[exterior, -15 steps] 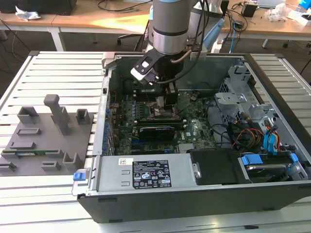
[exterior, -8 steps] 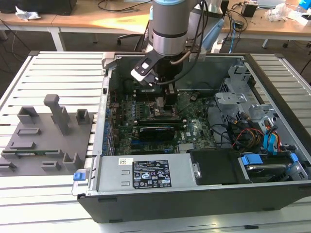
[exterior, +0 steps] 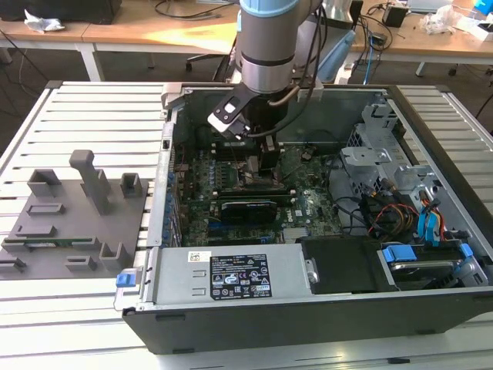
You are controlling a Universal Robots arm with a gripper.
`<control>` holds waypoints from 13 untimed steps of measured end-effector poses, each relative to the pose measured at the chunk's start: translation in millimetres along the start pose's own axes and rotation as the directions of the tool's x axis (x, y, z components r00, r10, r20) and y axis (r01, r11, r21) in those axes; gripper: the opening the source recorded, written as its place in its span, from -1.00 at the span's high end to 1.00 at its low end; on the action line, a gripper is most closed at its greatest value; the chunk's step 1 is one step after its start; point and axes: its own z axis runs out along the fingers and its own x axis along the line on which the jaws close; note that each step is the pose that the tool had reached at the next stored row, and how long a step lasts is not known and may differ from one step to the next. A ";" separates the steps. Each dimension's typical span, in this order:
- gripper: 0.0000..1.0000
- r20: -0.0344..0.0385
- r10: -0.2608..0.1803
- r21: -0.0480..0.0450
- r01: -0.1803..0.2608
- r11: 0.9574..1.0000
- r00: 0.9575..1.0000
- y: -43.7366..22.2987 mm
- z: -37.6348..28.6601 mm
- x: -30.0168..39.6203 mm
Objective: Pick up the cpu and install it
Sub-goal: 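Place the cpu into insertion slot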
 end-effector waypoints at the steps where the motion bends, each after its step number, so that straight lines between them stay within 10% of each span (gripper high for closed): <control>1: -0.09 0.000 0.000 0.000 0.000 1.000 1.000 0.4 1.3 0.1; 13: -0.09 0.001 0.034 0.001 -0.034 0.999 0.999 1.3 6.2 0.3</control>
